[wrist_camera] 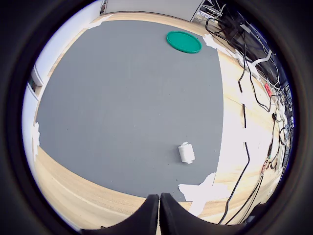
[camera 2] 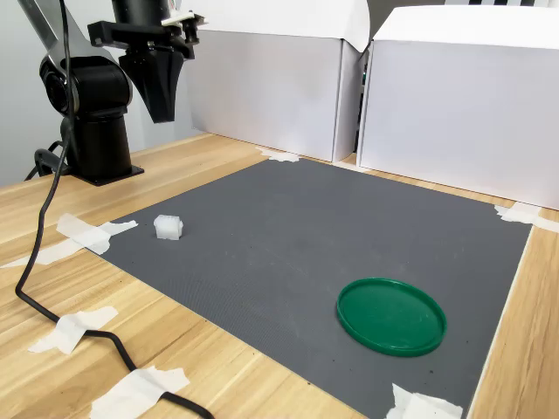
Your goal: Grasp a white terminal and put it on the green lid.
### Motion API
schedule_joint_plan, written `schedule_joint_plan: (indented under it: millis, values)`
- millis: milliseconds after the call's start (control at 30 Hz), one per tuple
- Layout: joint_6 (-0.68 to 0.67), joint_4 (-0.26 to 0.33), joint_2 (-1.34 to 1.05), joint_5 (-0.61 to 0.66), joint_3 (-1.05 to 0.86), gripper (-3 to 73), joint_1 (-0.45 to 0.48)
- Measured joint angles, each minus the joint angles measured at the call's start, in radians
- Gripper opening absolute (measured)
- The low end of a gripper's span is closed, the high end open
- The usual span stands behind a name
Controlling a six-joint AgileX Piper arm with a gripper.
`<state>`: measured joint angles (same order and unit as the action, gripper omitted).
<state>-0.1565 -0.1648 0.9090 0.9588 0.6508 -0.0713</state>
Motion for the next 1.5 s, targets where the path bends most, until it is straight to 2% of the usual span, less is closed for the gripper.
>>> schedule_joint_plan:
  millis: [67,167,267,367,500,733,867,967,1100,1200,1300,1500]
  values:
    - [-0.006,0.009,0.013,0.0,0.002,-1.6,0.025]
    - [-0.048,0.044,0.032,0.001,0.02,-1.6,0.117]
    - [-0.136,0.082,0.054,-0.001,0.055,-1.6,0.224]
    - [-0.237,0.112,0.092,-0.012,0.1,-1.6,0.289]
    - [-0.345,0.131,0.154,0.005,0.176,-1.6,0.32]
    - [-0.553,0.165,0.245,0.104,0.236,0.3,0.32]
    - [-0.641,0.165,0.257,0.122,0.238,11.5,0.321]
    - [-0.655,0.165,0.261,0.116,0.238,27.6,0.336]
    - [-0.674,0.158,0.261,0.094,0.238,53.3,0.374]
    - [-0.731,0.165,0.261,0.089,0.238,66.7,0.401]
    - [-0.801,0.165,0.263,0.091,0.238,70.5,0.412]
    - [-0.858,0.172,0.265,0.106,0.238,71.5,0.412]
